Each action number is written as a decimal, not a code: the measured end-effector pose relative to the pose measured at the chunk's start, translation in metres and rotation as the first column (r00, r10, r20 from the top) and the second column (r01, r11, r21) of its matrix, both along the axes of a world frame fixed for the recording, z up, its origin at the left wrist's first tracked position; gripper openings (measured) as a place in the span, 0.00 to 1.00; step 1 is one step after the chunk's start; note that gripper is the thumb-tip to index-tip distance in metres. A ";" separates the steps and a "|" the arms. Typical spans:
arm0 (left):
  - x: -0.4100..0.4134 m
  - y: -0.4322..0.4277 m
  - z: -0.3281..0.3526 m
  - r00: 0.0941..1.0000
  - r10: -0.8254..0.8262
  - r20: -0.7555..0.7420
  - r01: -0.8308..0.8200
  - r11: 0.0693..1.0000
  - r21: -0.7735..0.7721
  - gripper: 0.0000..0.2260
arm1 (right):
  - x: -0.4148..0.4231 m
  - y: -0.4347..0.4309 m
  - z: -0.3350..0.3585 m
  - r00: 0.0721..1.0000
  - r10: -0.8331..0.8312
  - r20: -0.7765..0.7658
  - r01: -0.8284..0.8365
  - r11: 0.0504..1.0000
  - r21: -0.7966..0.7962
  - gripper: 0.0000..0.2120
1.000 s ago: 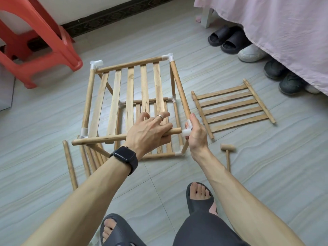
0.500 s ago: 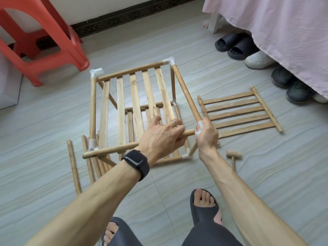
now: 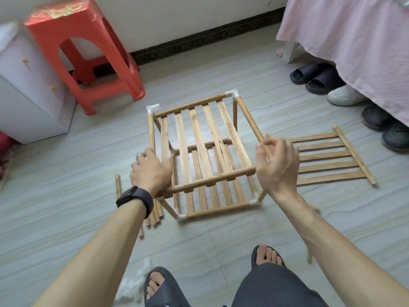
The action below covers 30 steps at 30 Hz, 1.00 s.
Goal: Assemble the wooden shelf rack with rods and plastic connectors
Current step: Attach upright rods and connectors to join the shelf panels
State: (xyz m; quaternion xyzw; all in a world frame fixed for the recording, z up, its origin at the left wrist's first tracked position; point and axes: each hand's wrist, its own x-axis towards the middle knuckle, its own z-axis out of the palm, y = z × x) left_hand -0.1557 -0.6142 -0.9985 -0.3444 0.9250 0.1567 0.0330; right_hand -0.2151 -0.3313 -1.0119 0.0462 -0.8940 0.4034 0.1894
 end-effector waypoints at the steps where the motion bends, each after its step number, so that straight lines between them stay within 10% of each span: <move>1: 0.006 -0.006 -0.004 0.994 0.105 0.043 -0.111 0.979 0.168 0.31 | 0.006 -0.013 0.010 0.990 0.122 -0.072 -0.115 0.989 0.088 0.17; 4: 0.016 -0.007 -0.015 0.970 0.242 0.003 -0.197 0.781 0.593 0.29 | 0.027 -0.057 0.022 0.834 0.533 0.142 -0.526 0.690 0.497 0.31; 7: 0.021 0.000 -0.021 0.945 0.318 -0.076 -0.186 0.715 0.674 0.22 | 0.035 -0.085 0.014 0.715 0.607 0.347 -0.621 0.324 0.714 0.32; 18: 0.033 -0.012 -0.025 0.936 0.298 -0.188 -0.092 0.720 0.687 0.16 | 0.013 -0.059 0.010 0.642 0.728 -0.240 -0.381 0.574 0.725 0.21; 24: 0.039 0.004 -0.024 0.908 0.393 -0.148 -0.081 0.509 0.857 0.20 | 0.030 -0.092 0.006 0.693 0.697 -0.183 -0.392 0.578 0.715 0.21; 28: 0.062 -0.010 -0.033 0.802 0.597 0.014 -0.164 0.198 0.966 0.27 | 0.039 -0.095 -0.014 0.738 0.673 0.048 -0.532 0.536 0.655 0.20; 30: 0.065 -0.014 -0.029 0.749 0.661 -0.044 -0.170 0.257 0.951 0.26 | 0.042 -0.094 -0.018 0.741 0.669 0.053 -0.558 0.570 0.603 0.17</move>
